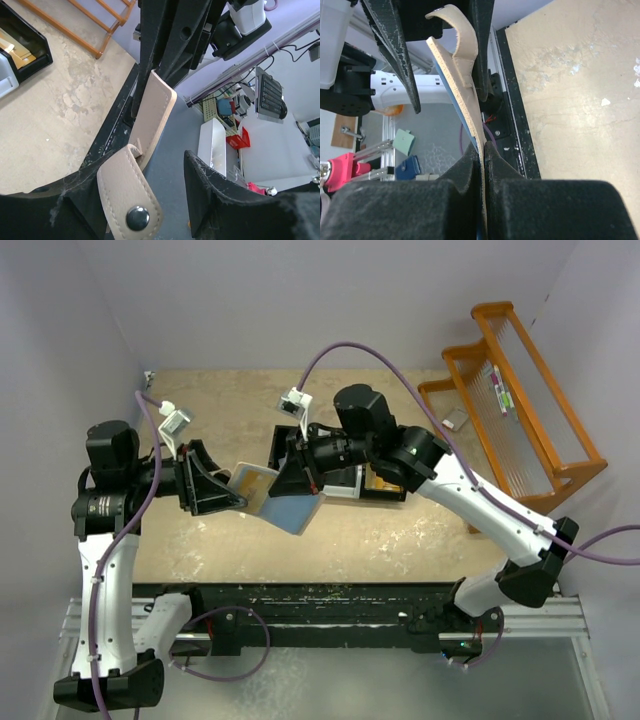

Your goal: Take the credit cards out of the card holder

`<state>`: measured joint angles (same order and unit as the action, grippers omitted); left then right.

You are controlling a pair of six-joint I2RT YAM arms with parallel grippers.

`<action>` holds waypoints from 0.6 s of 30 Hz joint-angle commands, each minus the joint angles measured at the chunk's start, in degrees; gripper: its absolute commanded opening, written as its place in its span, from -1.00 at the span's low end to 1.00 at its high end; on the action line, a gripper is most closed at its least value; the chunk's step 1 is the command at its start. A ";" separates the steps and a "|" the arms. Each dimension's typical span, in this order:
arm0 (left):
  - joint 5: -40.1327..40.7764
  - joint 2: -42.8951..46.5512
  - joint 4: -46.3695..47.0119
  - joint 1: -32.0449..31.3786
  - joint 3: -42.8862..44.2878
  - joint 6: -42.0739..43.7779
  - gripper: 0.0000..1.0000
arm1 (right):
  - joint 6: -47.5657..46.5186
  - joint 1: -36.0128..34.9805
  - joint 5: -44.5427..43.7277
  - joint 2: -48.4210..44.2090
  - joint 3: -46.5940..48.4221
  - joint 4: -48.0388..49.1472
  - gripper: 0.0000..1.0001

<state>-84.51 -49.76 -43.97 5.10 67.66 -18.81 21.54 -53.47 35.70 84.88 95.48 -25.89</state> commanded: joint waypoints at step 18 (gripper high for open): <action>-6.20 -0.85 -4.94 -0.09 -0.21 10.68 -0.16 | -8.35 -0.14 9.59 2.06 6.77 -6.58 -1.00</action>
<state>-85.80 -51.00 -47.18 5.10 67.59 -12.62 15.22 -53.52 41.08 86.32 98.78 -32.42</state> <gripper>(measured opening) 0.400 0.030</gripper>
